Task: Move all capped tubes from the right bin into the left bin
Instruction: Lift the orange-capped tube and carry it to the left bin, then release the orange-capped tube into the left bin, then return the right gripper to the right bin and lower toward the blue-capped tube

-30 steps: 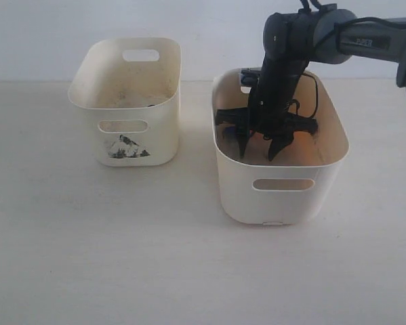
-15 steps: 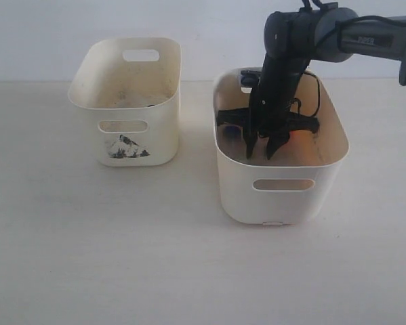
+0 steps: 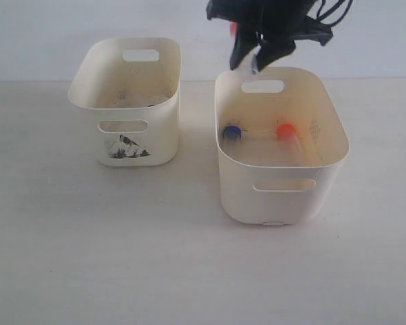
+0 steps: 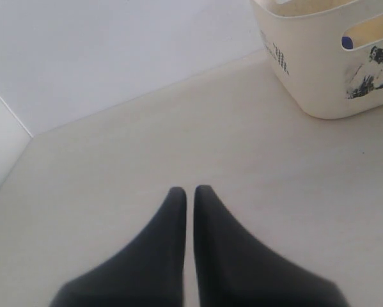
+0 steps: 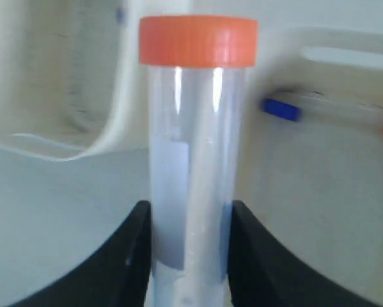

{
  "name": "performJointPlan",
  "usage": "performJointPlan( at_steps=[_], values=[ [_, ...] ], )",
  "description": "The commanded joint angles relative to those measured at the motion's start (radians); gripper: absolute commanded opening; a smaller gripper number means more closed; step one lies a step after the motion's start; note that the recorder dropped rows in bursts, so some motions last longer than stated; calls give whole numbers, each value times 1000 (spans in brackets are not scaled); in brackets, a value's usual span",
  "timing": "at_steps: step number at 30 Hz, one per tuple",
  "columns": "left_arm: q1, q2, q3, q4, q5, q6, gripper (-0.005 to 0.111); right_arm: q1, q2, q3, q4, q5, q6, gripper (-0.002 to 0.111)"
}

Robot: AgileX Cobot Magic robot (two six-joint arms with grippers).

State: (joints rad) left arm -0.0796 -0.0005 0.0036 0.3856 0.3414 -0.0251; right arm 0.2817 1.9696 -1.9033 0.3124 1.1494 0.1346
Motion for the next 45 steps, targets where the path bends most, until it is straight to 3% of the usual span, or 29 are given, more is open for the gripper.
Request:
performJointPlan(
  at_steps=[1,5,7,12,16,19,22,23,25,27,33,36,39,45],
  values=[
    [-5,0,-4,-3,-5,-10,4,58,-22,-4,267,-101,-289,0],
    [-5,0,-4,-3,-5,-10,4,160,-3,-4,302,-265,-492,0],
    [-5,0,-4,-3,-5,-10,4,204,18,-4,284,-368,-499,0],
    [-5,0,-4,-3,-5,-10,4,268,90,-4,108,-656,-185,0],
    [-5,0,-4,-3,-5,-10,4,269,166,-4,38,-691,-84,2],
    [-5,0,-4,-3,-5,-10,4,269,209,-4,38,-689,-135,21],
    [-5,0,-4,-3,-5,-10,4,269,235,-4,38,-679,-135,56],
    [-5,0,-4,-3,-5,-10,4,269,234,-4,40,-657,-114,58],
    [-5,0,-4,-3,-5,-10,4,269,227,-4,37,-623,-71,39],
    [-5,0,-4,-3,-5,-10,4,267,207,-4,22,-599,-83,3],
    [-5,0,-4,-3,-5,-10,4,222,25,-4,-84,-398,-86,1],
    [-5,0,-4,-3,-5,-10,4,176,-54,-4,-261,-148,18,1],
    [-5,0,-4,-3,-5,-10,4,128,-73,3,-318,72,50,1],
    [-5,0,-4,-3,-5,-10,4,77,-73,173,-333,65,197,1]
  ],
)
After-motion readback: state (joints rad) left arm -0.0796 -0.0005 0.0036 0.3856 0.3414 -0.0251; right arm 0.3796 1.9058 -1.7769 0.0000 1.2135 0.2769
